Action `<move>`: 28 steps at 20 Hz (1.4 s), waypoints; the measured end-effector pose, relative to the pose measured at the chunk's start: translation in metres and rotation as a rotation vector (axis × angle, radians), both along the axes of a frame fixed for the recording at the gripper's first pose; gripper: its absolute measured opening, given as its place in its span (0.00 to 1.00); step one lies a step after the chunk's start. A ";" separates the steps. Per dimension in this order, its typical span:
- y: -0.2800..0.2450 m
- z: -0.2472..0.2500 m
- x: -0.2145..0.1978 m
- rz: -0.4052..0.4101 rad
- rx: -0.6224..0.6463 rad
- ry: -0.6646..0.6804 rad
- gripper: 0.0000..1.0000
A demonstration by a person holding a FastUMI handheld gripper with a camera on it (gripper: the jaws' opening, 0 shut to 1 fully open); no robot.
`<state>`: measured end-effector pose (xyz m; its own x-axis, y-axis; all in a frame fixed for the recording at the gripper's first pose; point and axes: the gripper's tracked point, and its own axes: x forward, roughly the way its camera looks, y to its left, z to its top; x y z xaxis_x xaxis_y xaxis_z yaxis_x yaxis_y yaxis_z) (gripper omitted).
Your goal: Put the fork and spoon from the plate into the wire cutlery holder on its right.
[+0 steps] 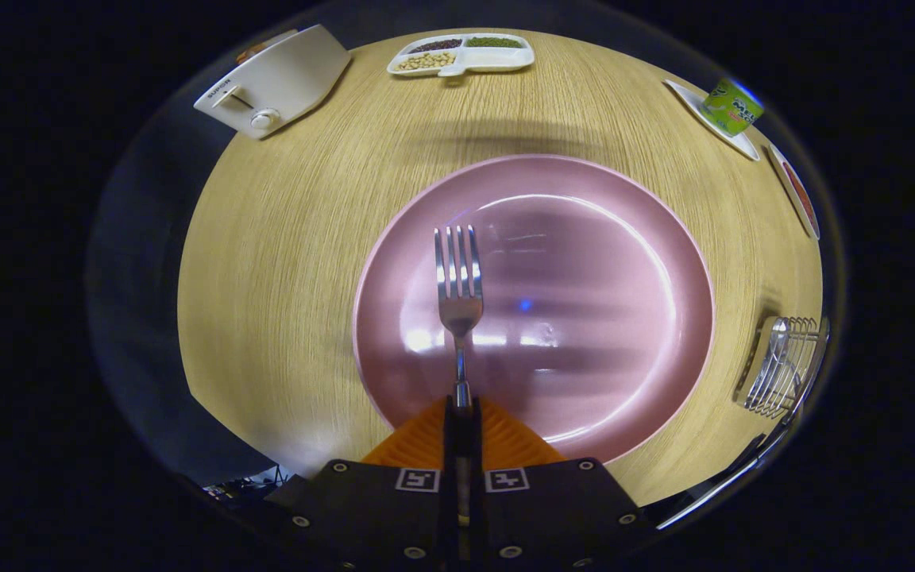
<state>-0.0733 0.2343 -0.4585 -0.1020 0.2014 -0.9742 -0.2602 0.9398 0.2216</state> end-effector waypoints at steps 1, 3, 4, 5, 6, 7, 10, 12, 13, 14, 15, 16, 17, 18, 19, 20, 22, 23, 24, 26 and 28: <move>-0.002 0.002 0.003 -0.004 0.003 -0.009 0.06; -0.005 0.010 0.006 -0.024 0.026 -0.016 0.05; -0.009 0.014 0.009 -0.036 0.033 -0.024 0.05; -0.013 0.018 0.011 -0.045 0.037 -0.029 0.05; -0.017 0.022 0.012 -0.055 0.043 -0.035 0.05; -0.021 0.026 0.013 -0.064 0.049 -0.042 0.05; -0.039 0.041 0.015 -0.092 0.066 -0.060 0.05; -0.053 0.055 0.016 -0.125 0.085 -0.070 0.05; -0.061 0.062 0.017 -0.136 0.088 -0.079 0.05; -0.072 0.069 0.017 -0.144 0.086 -0.088 0.05; -0.083 0.077 0.017 -0.151 0.083 -0.095 0.05; -0.093 0.084 0.018 -0.161 0.084 -0.107 0.05; -0.106 0.092 0.020 -0.172 0.080 -0.119 0.05; -0.118 0.099 0.019 -0.180 0.075 -0.129 0.05; -0.132 0.107 0.020 -0.189 0.068 -0.140 0.05; -0.146 0.114 0.018 -0.194 0.059 -0.150 0.05; -0.172 0.129 0.016 -0.202 0.046 -0.168 0.05; -0.184 0.136 0.015 -0.209 0.040 -0.174 0.05; -0.197 0.142 0.014 -0.214 0.034 -0.180 0.05; -0.223 0.151 0.014 -0.229 0.012 -0.195 0.05; -0.242 0.156 0.015 -0.240 -0.013 -0.202 0.05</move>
<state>-0.0582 -0.0074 -0.3028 0.1431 0.1832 -0.9726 -0.0686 0.9822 0.1749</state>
